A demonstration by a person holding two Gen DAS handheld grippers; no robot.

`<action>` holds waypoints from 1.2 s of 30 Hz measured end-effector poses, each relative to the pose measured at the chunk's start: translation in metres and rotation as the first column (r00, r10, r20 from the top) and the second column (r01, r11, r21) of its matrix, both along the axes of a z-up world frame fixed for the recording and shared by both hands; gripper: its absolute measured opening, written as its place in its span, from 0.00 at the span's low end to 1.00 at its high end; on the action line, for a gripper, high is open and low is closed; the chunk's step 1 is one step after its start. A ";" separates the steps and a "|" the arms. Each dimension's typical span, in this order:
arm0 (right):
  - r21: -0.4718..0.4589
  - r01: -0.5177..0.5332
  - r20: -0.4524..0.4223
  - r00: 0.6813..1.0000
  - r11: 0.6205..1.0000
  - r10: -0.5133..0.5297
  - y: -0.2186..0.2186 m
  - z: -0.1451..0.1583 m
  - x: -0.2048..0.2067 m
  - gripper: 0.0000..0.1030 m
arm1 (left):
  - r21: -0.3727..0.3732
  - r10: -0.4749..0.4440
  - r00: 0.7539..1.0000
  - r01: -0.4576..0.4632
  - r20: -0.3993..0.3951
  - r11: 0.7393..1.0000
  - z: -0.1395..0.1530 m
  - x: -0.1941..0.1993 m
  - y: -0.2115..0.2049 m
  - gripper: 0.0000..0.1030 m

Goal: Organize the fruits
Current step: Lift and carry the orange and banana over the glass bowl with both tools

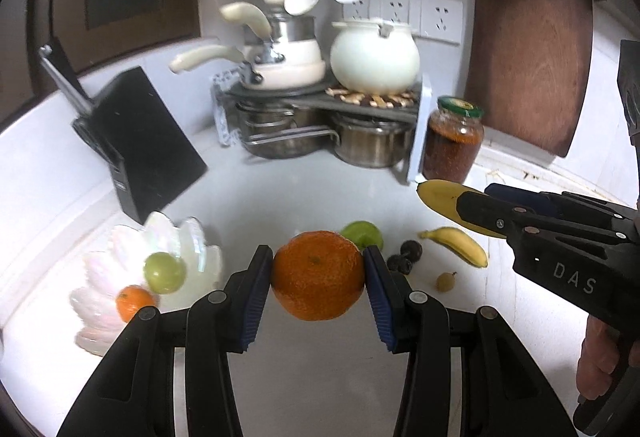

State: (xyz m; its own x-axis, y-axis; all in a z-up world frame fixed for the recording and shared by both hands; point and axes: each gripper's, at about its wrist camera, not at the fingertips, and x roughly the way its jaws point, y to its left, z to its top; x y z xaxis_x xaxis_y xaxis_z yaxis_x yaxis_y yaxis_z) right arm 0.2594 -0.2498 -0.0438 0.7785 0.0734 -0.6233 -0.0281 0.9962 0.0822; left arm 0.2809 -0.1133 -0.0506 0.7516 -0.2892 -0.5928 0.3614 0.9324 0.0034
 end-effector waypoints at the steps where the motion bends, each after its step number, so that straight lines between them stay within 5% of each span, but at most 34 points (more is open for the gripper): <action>1: 0.002 -0.008 0.008 1.000 1.000 0.008 0.004 0.003 0.000 0.31 | 0.000 0.011 1.000 -0.011 0.010 1.000 0.004 -0.002 0.005 0.44; 19: 0.041 -0.234 0.061 0.971 0.971 0.231 0.101 0.016 0.021 0.30 | 0.039 0.224 0.970 -0.228 0.093 0.973 0.021 -0.010 0.100 0.44; 36: 0.068 -0.389 -0.002 0.921 0.919 0.390 0.187 -0.008 0.068 0.27 | 0.051 0.332 0.943 -0.332 -0.001 0.942 -0.013 0.020 0.172 0.44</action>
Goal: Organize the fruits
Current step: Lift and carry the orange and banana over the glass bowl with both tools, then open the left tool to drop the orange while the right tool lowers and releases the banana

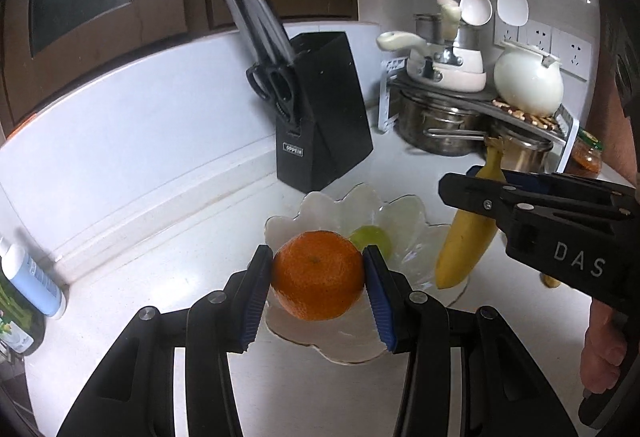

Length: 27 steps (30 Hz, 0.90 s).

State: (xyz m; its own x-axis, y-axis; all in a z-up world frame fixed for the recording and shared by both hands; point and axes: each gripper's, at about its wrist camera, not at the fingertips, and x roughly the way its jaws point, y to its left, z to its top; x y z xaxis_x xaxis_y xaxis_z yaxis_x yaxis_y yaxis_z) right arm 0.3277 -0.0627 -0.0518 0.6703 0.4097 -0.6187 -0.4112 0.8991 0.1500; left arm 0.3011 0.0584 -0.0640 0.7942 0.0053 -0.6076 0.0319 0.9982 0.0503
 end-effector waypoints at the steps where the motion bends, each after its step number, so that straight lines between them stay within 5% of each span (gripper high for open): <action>1: 0.005 -0.006 -0.009 1.000 1.000 0.006 0.002 -0.001 0.002 0.27 | -0.003 0.000 1.000 0.000 -0.004 1.000 -0.002 0.001 0.001 0.44; 16: 0.002 -0.023 -0.182 0.983 1.000 0.023 0.013 -0.044 0.034 0.27 | -0.049 -0.068 0.990 0.062 -0.124 0.997 -0.041 0.029 -0.002 0.44; 27: -0.041 -0.004 -0.170 0.985 0.999 -0.003 0.013 -0.054 0.040 0.29 | -0.070 -0.074 0.979 0.062 -0.191 0.996 -0.058 0.037 -0.001 0.45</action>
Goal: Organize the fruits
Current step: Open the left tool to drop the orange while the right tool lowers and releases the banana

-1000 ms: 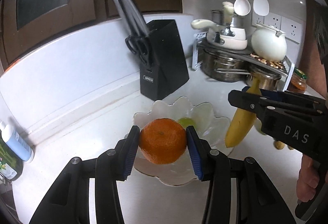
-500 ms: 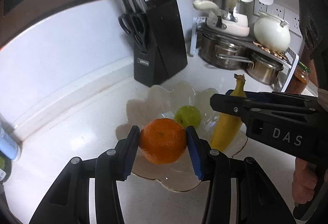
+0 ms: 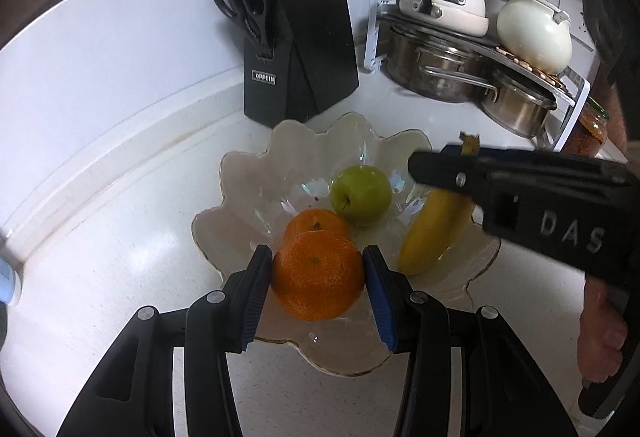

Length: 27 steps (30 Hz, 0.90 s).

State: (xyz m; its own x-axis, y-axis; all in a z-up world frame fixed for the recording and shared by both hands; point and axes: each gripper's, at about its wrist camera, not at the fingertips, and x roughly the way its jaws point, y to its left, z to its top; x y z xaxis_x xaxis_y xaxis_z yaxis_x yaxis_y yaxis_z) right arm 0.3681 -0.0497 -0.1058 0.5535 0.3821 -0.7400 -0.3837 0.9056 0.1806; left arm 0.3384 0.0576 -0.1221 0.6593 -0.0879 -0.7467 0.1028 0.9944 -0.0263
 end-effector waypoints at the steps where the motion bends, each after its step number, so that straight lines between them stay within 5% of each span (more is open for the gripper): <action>1: -0.008 0.002 0.006 1.000 1.000 -0.001 0.001 0.001 0.001 0.30 | -0.002 0.000 1.000 0.000 -0.006 1.000 -0.001 0.001 0.000 0.45; 7: 0.009 0.009 0.010 1.000 1.000 -0.009 -0.001 0.001 0.011 0.42 | 0.006 0.024 0.999 -0.024 0.046 1.000 0.008 -0.001 0.001 0.63; 27: 0.039 -0.086 0.008 0.996 0.996 0.085 0.043 0.006 0.025 0.42 | 0.035 0.223 0.969 -0.228 0.107 0.973 0.022 -0.014 0.051 0.70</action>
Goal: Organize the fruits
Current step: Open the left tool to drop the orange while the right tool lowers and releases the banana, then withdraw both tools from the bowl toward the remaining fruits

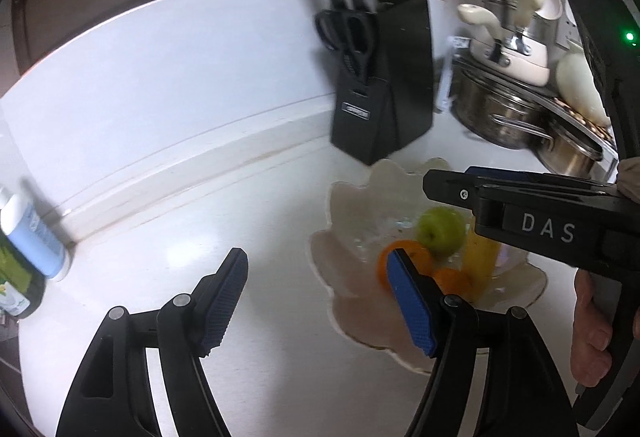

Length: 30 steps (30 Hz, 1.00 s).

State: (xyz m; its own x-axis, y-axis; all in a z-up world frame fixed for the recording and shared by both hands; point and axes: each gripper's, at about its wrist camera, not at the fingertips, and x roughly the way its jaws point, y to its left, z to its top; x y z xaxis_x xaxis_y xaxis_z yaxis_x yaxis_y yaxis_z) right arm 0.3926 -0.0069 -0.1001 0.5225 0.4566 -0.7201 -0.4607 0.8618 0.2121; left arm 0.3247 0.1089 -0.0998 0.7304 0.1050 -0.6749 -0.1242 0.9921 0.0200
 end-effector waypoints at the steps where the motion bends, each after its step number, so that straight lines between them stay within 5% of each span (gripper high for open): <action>1: 0.001 -0.006 -0.005 1.000 1.000 0.006 0.004 0.000 0.001 0.42 | 0.002 0.013 1.000 -0.013 0.002 1.000 0.001 -0.001 0.004 0.71; 17: -0.040 -0.009 0.110 0.994 0.999 0.013 0.017 0.031 -0.005 0.42 | 0.033 0.093 0.993 -0.096 0.068 0.995 0.025 -0.012 0.018 0.73; 30: -0.035 0.219 0.260 0.944 0.975 -0.203 -0.049 0.062 -0.061 0.67 | 0.067 0.026 0.986 -0.037 0.167 0.997 0.052 -0.045 -0.022 0.73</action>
State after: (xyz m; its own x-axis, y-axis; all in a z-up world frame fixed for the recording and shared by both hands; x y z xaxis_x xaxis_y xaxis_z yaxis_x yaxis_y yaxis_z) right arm 0.3319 -0.0558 -0.0380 0.7710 0.2744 -0.5747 -0.2985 0.9528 0.0544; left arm 0.2794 0.0869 -0.0482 0.8270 0.1725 -0.5351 -0.1629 0.9845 0.0657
